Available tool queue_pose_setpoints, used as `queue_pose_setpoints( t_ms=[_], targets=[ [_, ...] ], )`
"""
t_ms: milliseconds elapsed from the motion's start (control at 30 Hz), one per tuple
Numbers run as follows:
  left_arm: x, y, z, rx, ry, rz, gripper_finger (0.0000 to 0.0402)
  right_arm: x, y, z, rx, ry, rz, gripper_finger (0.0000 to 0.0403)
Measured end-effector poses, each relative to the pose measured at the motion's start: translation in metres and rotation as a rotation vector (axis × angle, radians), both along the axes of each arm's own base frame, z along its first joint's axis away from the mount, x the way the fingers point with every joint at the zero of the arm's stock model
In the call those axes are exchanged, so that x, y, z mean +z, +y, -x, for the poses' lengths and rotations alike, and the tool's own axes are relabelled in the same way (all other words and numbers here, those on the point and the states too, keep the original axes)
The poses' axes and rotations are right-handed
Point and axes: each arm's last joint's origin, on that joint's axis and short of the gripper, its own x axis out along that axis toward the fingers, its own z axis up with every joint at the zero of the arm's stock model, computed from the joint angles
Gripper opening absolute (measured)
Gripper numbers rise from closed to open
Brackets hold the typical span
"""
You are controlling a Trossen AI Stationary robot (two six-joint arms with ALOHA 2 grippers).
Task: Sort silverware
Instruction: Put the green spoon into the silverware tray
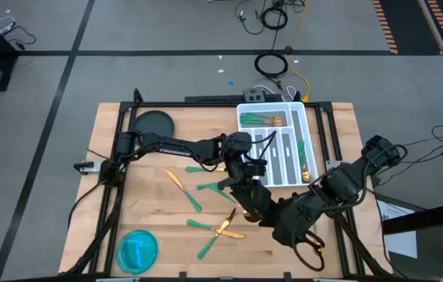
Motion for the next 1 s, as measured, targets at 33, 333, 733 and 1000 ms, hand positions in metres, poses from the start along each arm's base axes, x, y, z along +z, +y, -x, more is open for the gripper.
queue_pose_setpoints(
  t_ms=[33, 333, 733, 1000],
  targets=[
    [0.0, 0.0, 0.0, 0.0, 0.005, 0.001, 0.0005, 0.0, -0.001, -0.001, 0.0, 0.002, -0.003, 0.0095],
    [0.0, -0.002, 0.0, -0.001, 0.01, 0.002, 0.0005, 0.0, -0.007, -0.005, 0.013, 0.021, -0.029, 0.0071],
    [0.013, 0.0, -0.002, -0.027, -0.032, 0.006, 0.0005, -0.003, -0.01, -0.006, 0.02, 0.04, -0.016, 0.0085],
    [0.013, 0.0, -0.002, -0.022, -0.028, 0.005, 0.0005, -0.004, -0.014, -0.008, 0.022, 0.051, 0.003, 0.0041]
  ],
)
